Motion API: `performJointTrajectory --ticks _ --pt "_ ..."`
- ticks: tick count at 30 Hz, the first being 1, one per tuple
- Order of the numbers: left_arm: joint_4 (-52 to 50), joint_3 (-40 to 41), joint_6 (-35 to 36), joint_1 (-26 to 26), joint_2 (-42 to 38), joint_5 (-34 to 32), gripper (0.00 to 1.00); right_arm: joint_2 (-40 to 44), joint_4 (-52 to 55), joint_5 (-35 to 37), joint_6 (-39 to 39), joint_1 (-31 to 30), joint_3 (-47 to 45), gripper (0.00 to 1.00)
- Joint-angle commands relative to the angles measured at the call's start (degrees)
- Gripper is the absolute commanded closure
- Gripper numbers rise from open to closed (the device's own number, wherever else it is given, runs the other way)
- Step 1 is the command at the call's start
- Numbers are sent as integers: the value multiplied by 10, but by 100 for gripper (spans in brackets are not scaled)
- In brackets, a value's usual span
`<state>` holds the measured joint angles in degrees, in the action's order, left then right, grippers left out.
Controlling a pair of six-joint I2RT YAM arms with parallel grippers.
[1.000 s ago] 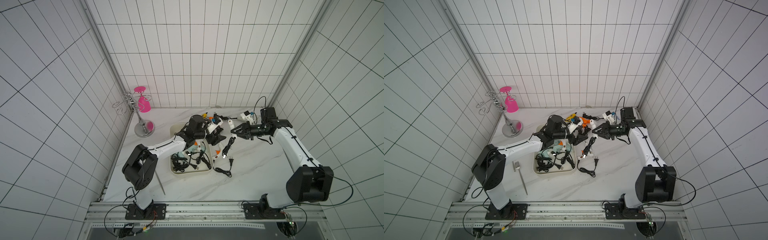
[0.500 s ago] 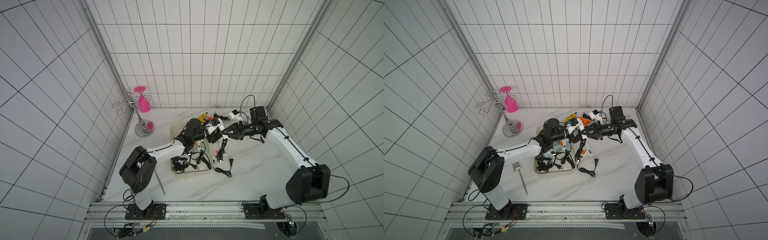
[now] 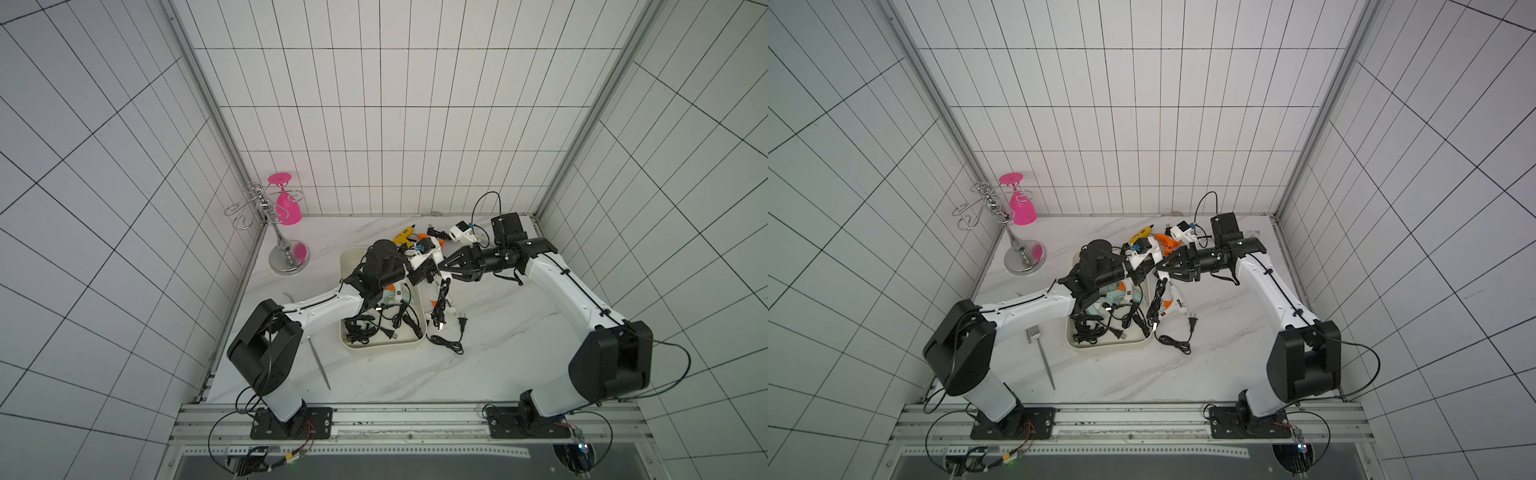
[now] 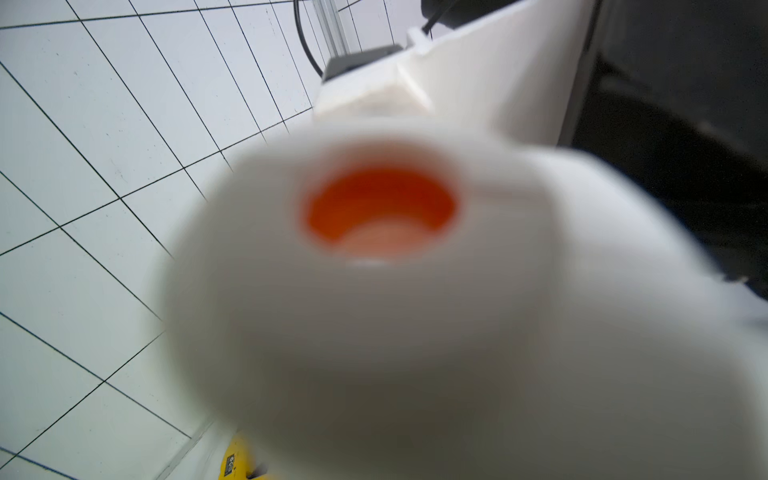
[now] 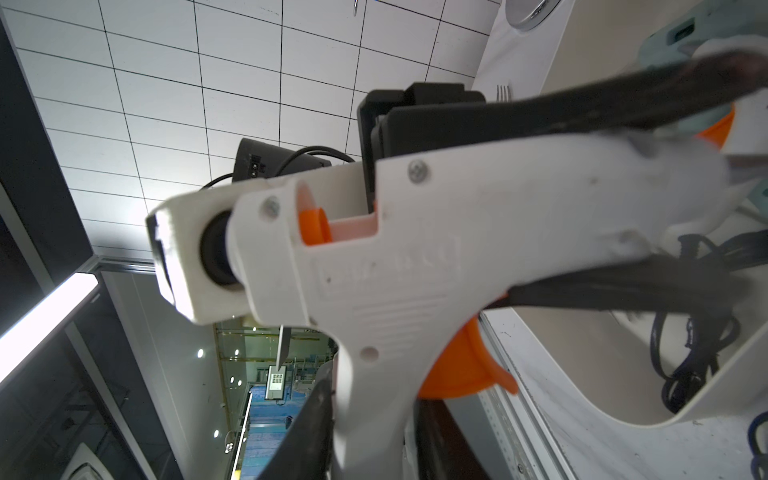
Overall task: Put the hot melt glue gun into the storage box
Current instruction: Place the hot melt adhesive gun in the storage box.
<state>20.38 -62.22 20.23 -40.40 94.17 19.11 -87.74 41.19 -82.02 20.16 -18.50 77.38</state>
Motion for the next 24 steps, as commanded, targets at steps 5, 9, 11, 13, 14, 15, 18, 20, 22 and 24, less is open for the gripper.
performJointTrajectory --ticks 5,9,11,13,14,15,18,20,22,24 --pt "-220 -25 75 8 -114 -40 86 54 -80 74 31 118 28 47" --pt "-385 -61 125 26 -146 -128 86 100 -173 161 101 202 -47 43" --pt "-448 -66 155 29 -153 -184 86 102 -174 207 104 220 -76 42" --pt "-488 -64 177 34 -155 -235 86 97 -172 236 109 226 -104 42" --pt "-507 -62 186 39 -151 -266 86 93 -171 248 110 226 -118 42" --pt "-522 -61 193 45 -146 -293 86 87 -173 252 112 226 -130 42" --pt "-528 -42 220 55 -137 -369 86 76 -194 261 122 226 -168 42" --pt "-506 -20 240 58 -140 -394 86 73 -200 266 115 226 -185 42" --pt "-489 1 258 59 -143 -415 86 71 -200 267 99 225 -199 42" --pt "-472 25 280 59 -146 -434 86 70 -200 279 87 225 -214 42"
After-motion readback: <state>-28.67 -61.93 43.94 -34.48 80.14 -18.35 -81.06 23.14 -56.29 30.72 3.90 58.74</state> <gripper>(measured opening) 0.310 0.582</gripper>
